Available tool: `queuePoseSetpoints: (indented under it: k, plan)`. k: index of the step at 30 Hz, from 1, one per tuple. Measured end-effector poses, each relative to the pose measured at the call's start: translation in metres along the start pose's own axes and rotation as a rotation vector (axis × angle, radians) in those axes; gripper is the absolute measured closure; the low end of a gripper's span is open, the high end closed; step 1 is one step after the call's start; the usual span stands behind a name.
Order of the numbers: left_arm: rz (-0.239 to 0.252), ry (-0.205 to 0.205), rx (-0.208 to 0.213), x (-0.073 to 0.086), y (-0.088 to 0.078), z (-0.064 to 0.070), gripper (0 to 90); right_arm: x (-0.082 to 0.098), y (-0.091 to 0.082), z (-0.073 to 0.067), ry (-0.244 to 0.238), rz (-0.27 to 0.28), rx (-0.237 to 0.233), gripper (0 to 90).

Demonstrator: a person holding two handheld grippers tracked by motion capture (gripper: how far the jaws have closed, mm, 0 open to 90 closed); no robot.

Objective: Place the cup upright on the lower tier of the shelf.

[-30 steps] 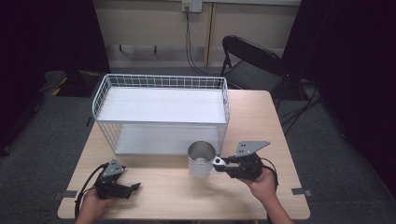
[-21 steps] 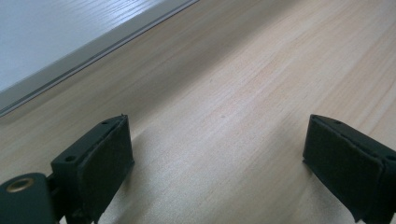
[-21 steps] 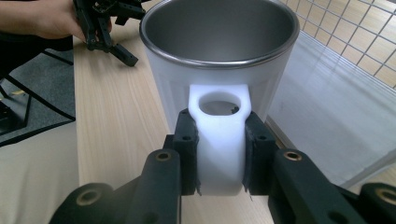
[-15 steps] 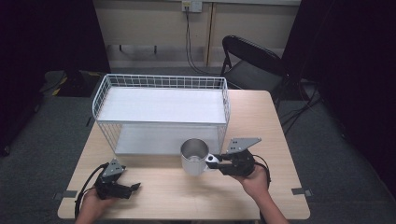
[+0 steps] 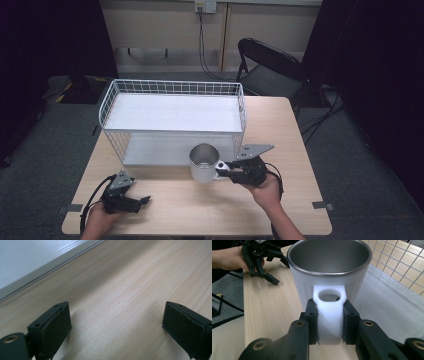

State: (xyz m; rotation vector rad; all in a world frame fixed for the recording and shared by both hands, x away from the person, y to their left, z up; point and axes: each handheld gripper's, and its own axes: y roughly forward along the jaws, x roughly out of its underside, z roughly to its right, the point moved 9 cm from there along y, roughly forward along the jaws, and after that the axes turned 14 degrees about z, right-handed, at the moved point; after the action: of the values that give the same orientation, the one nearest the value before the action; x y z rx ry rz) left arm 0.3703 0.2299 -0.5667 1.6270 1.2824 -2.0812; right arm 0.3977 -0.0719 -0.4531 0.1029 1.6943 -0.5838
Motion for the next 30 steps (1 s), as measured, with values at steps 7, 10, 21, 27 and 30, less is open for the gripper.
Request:
queuePoseSetpoints:
  k: [7,10,21,27,30]
  plan:
    - [0.0,0.0,0.0,0.0,0.0,0.0,7.6,-0.002,0.006,0.002,-0.003,0.004,0.019,71.5]
    - [0.0,-0.002,0.001,0.0,0.0,0.0,7.6,-0.003,0.008,0.002,-0.003,0.006,0.02,71.5]
    - [0.0,0.0,0.0,0.0,0.0,0.0,7.6,-0.007,0.015,0.004,-0.009,0.004,0.03,71.4]
    - [0.0,0.0,0.0,0.0,0.0,0.0,7.6,-0.009,0.021,0.004,-0.012,0.004,0.044,71.5]
    - [0.0,-0.001,0.001,0.0,0.0,0.0,7.6,-0.007,0.024,0.004,-0.006,0.001,0.048,71.4]
